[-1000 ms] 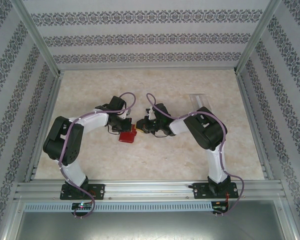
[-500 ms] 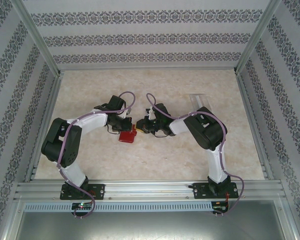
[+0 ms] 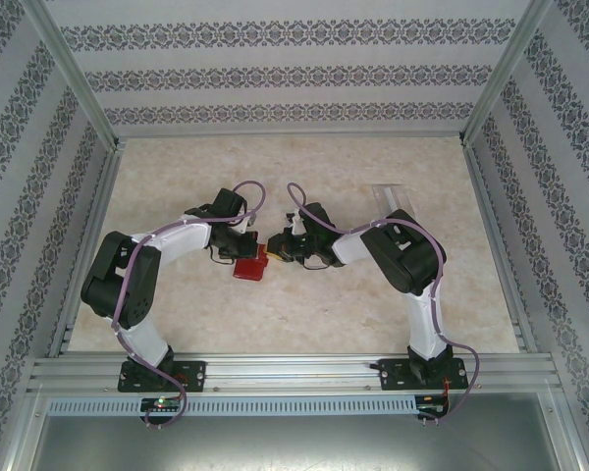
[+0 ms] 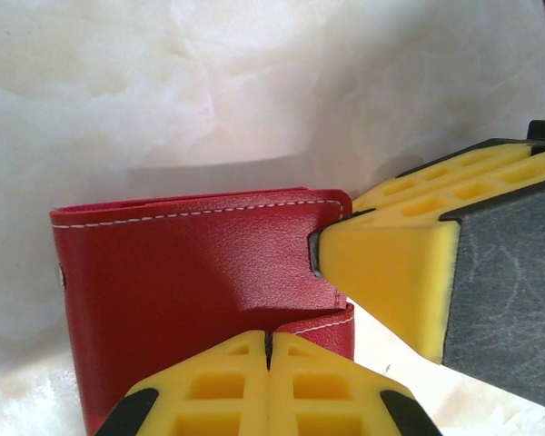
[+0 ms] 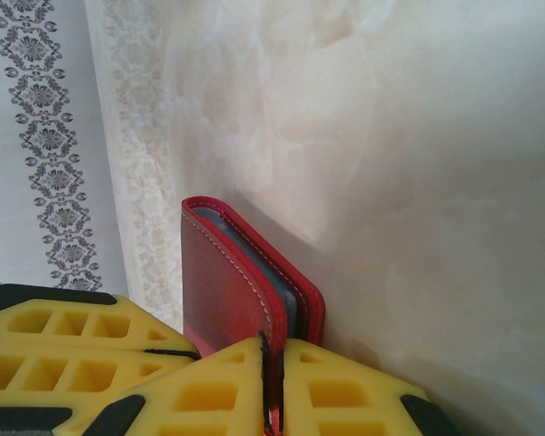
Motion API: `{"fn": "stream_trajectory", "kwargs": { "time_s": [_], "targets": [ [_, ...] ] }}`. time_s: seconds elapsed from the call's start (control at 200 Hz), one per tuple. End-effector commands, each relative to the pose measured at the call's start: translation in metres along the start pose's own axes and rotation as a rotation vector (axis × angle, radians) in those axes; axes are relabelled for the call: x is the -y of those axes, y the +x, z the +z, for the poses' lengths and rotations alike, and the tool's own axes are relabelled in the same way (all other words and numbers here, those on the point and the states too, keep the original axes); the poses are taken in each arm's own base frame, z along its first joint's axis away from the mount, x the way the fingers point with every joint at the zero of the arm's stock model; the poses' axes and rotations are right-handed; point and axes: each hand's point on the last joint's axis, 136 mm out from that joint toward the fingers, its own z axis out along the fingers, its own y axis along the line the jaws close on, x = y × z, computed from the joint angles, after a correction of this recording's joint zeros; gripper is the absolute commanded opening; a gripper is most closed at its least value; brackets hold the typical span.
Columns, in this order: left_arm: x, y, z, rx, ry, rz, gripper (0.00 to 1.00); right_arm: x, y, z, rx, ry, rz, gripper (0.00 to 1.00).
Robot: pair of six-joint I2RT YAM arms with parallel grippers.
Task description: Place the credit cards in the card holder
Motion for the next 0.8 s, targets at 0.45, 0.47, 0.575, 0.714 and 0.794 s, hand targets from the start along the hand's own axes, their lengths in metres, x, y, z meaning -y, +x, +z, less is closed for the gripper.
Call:
{"fn": "stream_trajectory", "kwargs": {
  "time_s": [0.45,0.47,0.575,0.714,0.794],
  "targets": [
    [-0.009,0.018,0.004,-0.039,0.003,-0.037,0.0,0.004,-0.005,-0.003,0.007,0.018,-0.01,0.11],
    [-0.009,0.018,0.004,-0.038,0.003,-0.039,0.0,0.004,-0.005,-0.003,0.007,0.018,-0.011,0.11],
    [-0.01,0.02,0.004,-0.043,-0.004,-0.037,0.0,0.005,-0.006,-0.003,0.007,0.019,-0.006,0.11],
    [-0.011,0.021,0.005,-0.045,-0.004,-0.038,0.0,0.003,-0.007,-0.003,0.009,0.015,-0.01,0.11],
    [-0.009,0.022,0.004,-0.042,0.008,-0.041,0.0,0.003,-0.007,-0.003,0.008,0.016,-0.01,0.11]
  ]
}}
